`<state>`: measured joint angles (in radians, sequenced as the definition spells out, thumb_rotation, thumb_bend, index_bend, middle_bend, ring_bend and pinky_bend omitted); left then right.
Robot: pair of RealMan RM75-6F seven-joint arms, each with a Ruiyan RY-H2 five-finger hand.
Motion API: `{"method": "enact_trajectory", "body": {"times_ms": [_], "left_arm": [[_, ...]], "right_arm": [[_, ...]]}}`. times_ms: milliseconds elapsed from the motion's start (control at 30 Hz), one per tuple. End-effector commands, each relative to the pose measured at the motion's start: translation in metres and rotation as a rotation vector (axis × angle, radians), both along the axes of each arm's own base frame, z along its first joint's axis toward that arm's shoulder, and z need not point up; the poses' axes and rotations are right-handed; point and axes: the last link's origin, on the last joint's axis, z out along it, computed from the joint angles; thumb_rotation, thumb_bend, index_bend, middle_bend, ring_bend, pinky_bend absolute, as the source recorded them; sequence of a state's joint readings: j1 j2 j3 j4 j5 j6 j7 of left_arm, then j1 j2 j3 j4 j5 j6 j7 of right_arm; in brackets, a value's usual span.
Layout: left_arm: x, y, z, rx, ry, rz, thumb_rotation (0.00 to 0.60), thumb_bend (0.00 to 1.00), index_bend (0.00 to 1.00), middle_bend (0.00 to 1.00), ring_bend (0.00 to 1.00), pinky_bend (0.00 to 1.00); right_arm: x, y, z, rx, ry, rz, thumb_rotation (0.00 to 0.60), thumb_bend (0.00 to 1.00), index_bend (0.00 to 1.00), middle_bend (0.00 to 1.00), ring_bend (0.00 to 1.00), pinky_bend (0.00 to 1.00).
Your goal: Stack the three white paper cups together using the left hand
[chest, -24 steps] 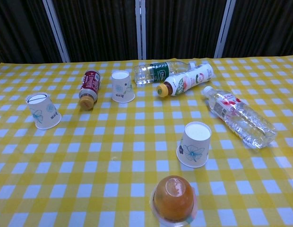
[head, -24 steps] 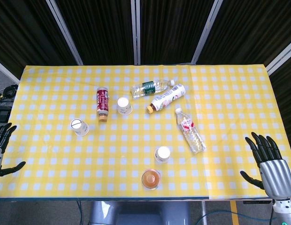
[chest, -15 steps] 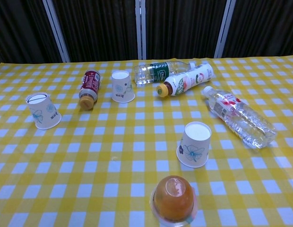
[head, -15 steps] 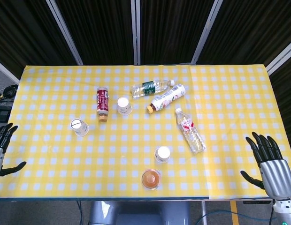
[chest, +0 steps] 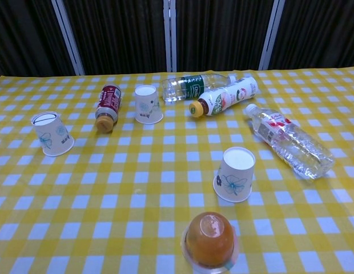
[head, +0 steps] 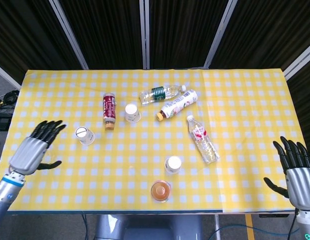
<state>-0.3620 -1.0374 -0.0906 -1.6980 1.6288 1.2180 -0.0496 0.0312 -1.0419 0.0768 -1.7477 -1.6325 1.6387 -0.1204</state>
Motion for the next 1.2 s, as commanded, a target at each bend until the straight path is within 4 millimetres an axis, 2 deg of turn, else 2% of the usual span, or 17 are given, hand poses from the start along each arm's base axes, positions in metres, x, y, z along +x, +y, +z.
{"method": "enact_trajectory", "body": {"times_ms": [33, 200, 333, 667, 867, 1100, 1200], "left_arm": [[0.043, 0.041, -0.030, -0.113, 0.053, -0.196, 0.600, 0.00, 0.00, 0.00, 0.00, 0.00], [0.096, 0.074, -0.067, -0.217, 0.055, -0.336, 0.600, 0.00, 0.00, 0.00, 0.00, 0.00], [0.135, 0.090, -0.094, -0.282, 0.044, -0.436, 0.600, 0.00, 0.00, 0.00, 0.00, 0.00], [0.208, 0.100, -0.147, -0.432, 0.097, -0.632, 0.600, 0.00, 0.00, 0.00, 0.00, 0.00], [0.240, 0.098, -0.179, -0.497, 0.135, -0.706, 0.600, 0.00, 0.02, 0.00, 0.00, 0.00], [0.263, 0.090, -0.214, -0.553, 0.180, -0.751, 0.600, 0.00, 0.04, 0.00, 0.00, 0.00], [0.265, 0.089, -0.223, -0.561, 0.186, -0.753, 0.600, 0.00, 0.05, 0.02, 0.02, 0.03]], "right_arm": [[-0.003, -0.002, 0.001, 0.001, 0.014, -0.021, 0.600, 0.00, 0.00, 0.00, 0.00, 0.00], [-0.008, -0.006, 0.004, -0.008, 0.026, -0.049, 0.600, 0.00, 0.00, 0.00, 0.00, 0.00], [-0.013, -0.009, 0.006, -0.020, 0.029, -0.078, 0.600, 0.00, 0.00, 0.00, 0.00, 0.00], [-0.025, -0.015, 0.009, -0.039, 0.052, -0.140, 0.600, 0.00, 0.00, 0.00, 0.00, 0.00], [-0.030, -0.018, 0.009, -0.044, 0.058, -0.165, 0.600, 0.00, 0.00, 0.00, 0.00, 0.00], [-0.036, -0.022, 0.014, -0.060, 0.051, -0.193, 0.600, 0.00, 0.00, 0.00, 0.00, 0.00], [-0.039, -0.022, 0.016, -0.067, 0.047, -0.201, 0.600, 0.00, 0.00, 0.00, 0.00, 0.00]]}}
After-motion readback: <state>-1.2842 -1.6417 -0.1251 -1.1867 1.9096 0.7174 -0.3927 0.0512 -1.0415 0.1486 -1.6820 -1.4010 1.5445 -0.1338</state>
